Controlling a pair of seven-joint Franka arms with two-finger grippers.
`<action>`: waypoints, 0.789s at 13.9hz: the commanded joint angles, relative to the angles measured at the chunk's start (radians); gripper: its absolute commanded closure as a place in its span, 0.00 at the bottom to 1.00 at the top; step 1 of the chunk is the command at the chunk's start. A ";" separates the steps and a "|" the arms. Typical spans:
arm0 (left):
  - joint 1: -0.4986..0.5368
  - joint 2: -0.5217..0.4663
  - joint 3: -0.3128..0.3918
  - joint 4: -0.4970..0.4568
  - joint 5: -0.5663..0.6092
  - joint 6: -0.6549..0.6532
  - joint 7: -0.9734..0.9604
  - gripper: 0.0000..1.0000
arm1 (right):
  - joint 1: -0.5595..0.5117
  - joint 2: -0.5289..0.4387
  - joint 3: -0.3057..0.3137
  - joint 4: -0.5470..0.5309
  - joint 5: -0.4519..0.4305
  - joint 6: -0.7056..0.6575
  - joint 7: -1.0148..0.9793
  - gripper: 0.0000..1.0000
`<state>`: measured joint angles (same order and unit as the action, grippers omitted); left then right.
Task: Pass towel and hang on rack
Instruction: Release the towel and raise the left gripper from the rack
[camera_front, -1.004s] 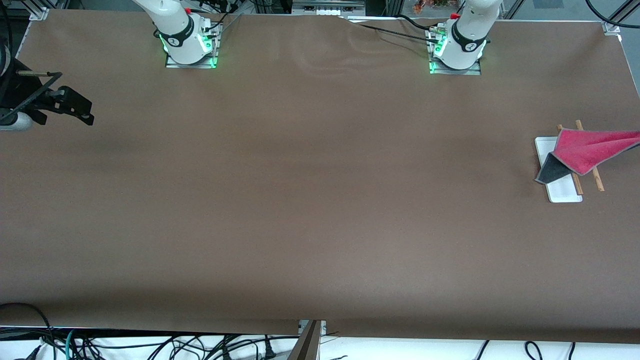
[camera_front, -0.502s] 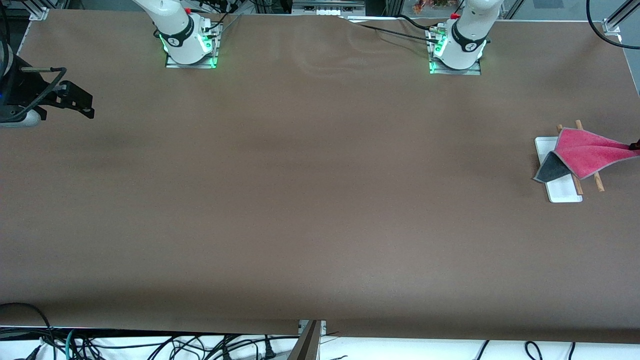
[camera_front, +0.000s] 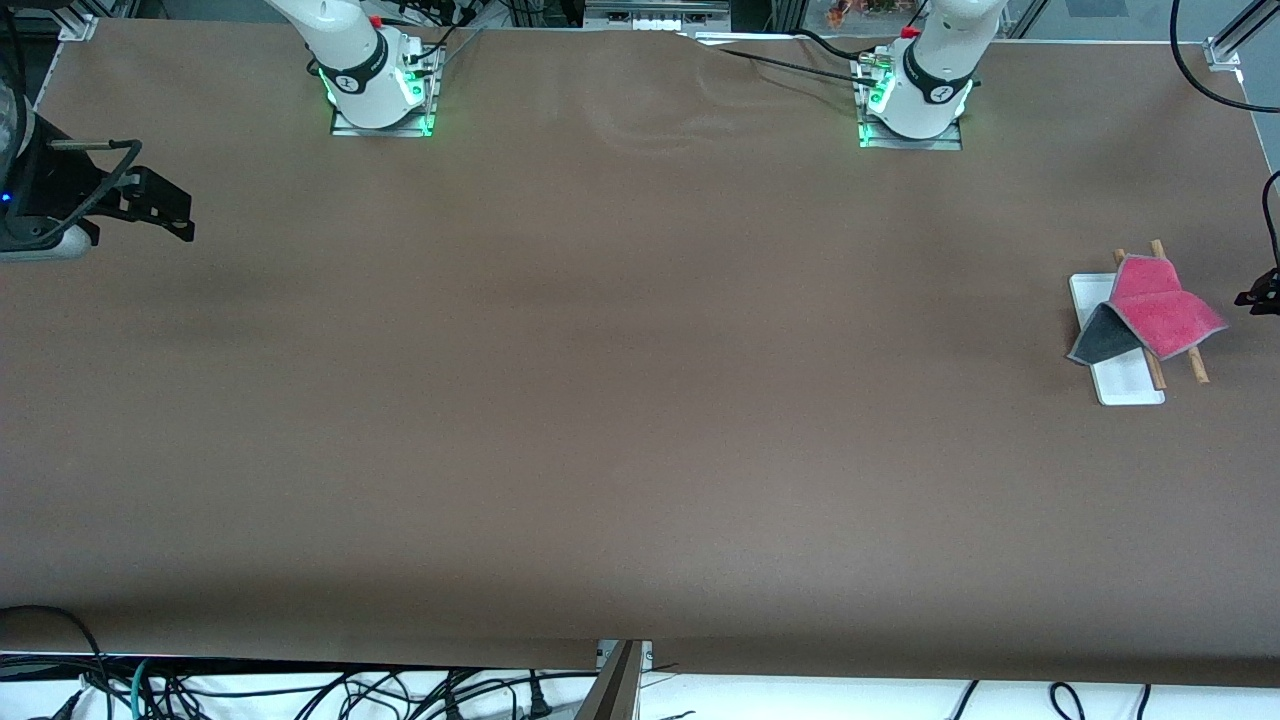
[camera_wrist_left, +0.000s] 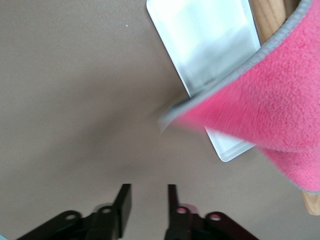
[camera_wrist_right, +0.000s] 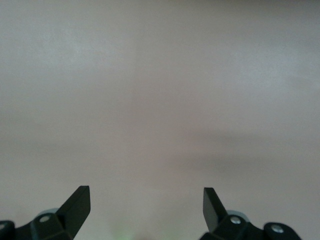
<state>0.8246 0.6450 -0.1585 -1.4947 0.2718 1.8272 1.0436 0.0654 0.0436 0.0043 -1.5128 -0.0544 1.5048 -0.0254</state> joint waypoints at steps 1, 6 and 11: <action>0.005 0.001 -0.015 0.030 0.010 -0.006 0.009 0.00 | -0.019 0.012 0.019 0.028 -0.007 -0.008 -0.019 0.00; -0.012 -0.154 -0.103 0.030 0.007 -0.124 -0.039 0.00 | -0.019 0.018 0.019 0.029 -0.005 -0.006 -0.019 0.00; -0.012 -0.284 -0.358 0.031 0.007 -0.311 -0.352 0.00 | -0.018 0.018 0.019 0.029 -0.005 -0.006 -0.019 0.00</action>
<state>0.8130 0.4128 -0.4275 -1.4452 0.2715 1.5679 0.8220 0.0654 0.0504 0.0062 -1.5099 -0.0544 1.5056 -0.0263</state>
